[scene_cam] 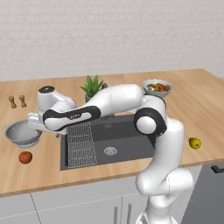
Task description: Put the colander in the sink, put the pear, orange in the colander, and turn on the sink faucet and pour water over the colander.
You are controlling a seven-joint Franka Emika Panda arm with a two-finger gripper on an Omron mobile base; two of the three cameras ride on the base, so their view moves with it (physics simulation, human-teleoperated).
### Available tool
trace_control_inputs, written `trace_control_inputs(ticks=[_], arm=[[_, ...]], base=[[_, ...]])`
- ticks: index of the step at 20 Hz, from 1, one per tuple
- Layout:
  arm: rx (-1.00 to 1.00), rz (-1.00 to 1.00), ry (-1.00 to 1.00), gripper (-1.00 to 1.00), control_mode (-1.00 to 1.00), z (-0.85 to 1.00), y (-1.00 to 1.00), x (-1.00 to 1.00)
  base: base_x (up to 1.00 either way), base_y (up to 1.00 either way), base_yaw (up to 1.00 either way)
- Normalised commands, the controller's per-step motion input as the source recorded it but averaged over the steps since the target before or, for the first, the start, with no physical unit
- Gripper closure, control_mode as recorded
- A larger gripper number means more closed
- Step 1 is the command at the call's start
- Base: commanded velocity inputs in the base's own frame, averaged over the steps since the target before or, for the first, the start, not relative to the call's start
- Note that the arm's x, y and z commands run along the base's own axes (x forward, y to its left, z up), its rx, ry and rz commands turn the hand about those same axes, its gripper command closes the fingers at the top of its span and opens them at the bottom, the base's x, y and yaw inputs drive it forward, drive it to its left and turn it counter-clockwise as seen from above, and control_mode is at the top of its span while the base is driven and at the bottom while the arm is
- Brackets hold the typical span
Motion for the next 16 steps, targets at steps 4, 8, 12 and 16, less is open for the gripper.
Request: trace_control_inputs(ticks=[4,8,12,16], arm=[[0.00,-0.01,0.00,-1.00,-1.00,-0.05,0.13,0.14],[0.00,-0.02,0.00,-1.00,-1.00,-0.22,0.16,0.32],[0.00,-0.01,0.00,-1.00,-1.00,-0.36,0.10,0.32],[0.00,-0.01,0.00,-1.00,-1.00,-0.37,0.13,0.28]], base=[[0.00,0.00,0.00],[0.00,0.00,0.00],[0.00,0.00,0.00],[0.00,0.00,0.00]])
